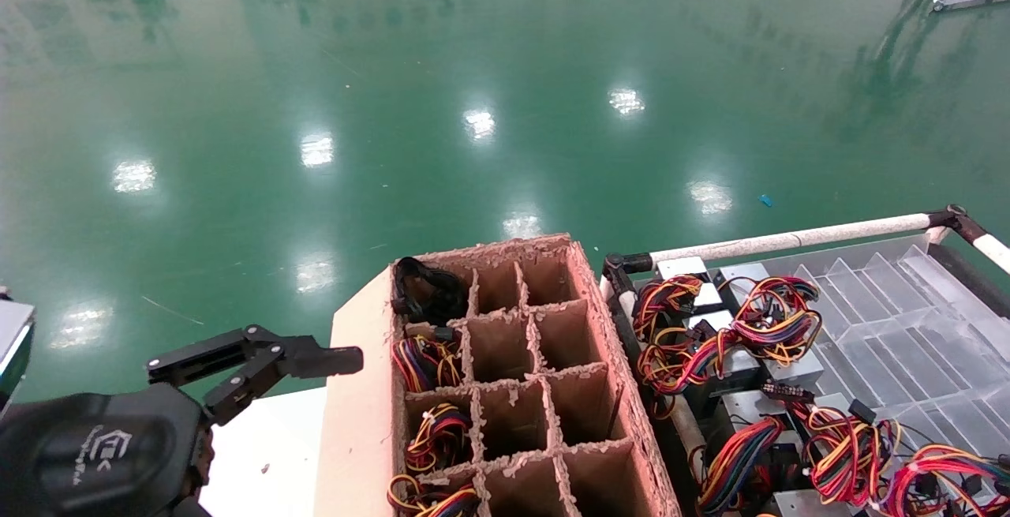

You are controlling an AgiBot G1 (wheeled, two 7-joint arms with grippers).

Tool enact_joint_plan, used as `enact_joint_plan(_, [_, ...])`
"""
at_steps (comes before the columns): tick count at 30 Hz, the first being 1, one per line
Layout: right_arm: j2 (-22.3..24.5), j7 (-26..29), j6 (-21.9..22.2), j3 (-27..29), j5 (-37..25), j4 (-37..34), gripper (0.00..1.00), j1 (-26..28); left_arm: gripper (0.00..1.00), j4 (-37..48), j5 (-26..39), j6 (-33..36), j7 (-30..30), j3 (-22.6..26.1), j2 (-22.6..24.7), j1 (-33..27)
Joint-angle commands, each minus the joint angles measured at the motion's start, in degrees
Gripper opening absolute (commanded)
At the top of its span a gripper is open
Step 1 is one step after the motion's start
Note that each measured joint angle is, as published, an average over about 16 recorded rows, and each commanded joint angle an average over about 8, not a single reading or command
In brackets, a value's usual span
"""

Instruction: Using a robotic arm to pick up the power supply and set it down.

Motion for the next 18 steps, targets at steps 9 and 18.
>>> enact_joint_plan(9, [0.4,1.3,0.3,0.2,1.1,2.0,1.00,0.2,1.00,0.0,0.0,0.0,0.0,0.0,0.0,0.0])
enact_joint_plan(18, [2.5,7.8,-0.3,1.2,7.8,9.2,1.00,1.3,1.00,0.0,0.0,0.0,0.0,0.0,0.0,0.0])
